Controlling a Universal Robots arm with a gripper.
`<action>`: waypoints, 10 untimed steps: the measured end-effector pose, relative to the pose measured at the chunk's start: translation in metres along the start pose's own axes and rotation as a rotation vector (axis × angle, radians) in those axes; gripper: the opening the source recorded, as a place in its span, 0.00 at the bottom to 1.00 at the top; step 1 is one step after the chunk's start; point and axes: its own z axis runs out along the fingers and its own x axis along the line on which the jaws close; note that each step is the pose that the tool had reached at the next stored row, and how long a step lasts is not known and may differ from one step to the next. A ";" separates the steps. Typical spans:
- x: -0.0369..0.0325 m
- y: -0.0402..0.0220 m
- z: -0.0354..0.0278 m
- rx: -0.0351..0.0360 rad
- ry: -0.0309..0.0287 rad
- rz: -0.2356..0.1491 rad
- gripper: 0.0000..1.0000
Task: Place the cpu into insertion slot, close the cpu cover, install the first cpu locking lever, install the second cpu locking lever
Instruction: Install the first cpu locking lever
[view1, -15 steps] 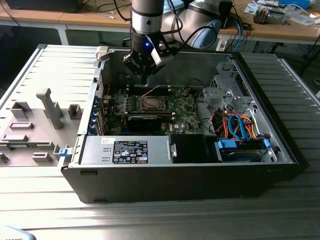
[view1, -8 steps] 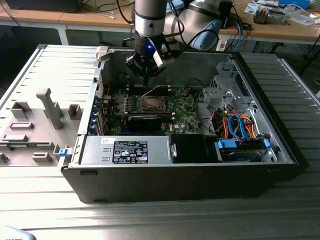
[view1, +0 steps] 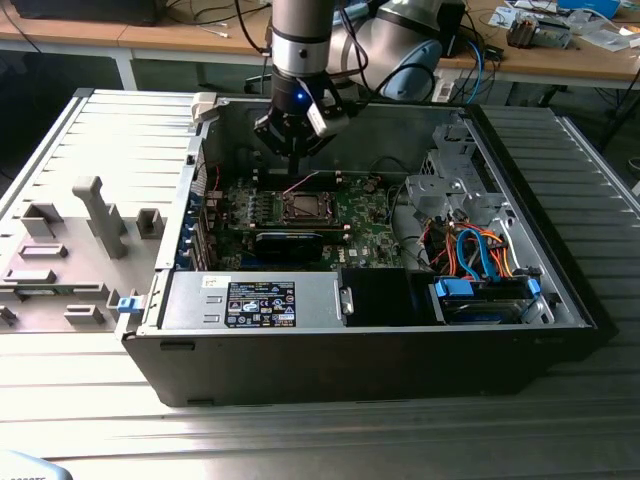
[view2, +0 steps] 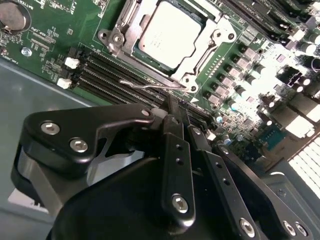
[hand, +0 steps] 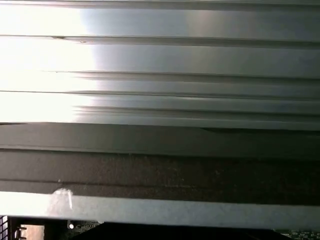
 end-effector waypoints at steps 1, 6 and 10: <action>0.0000 0.0003 0.0011 0.0006 -0.0001 -0.004 0.11; 0.0021 0.0007 0.0068 0.0011 -0.0002 -0.013 0.11; 0.0021 0.0009 0.0122 0.0010 -0.0004 -0.013 0.11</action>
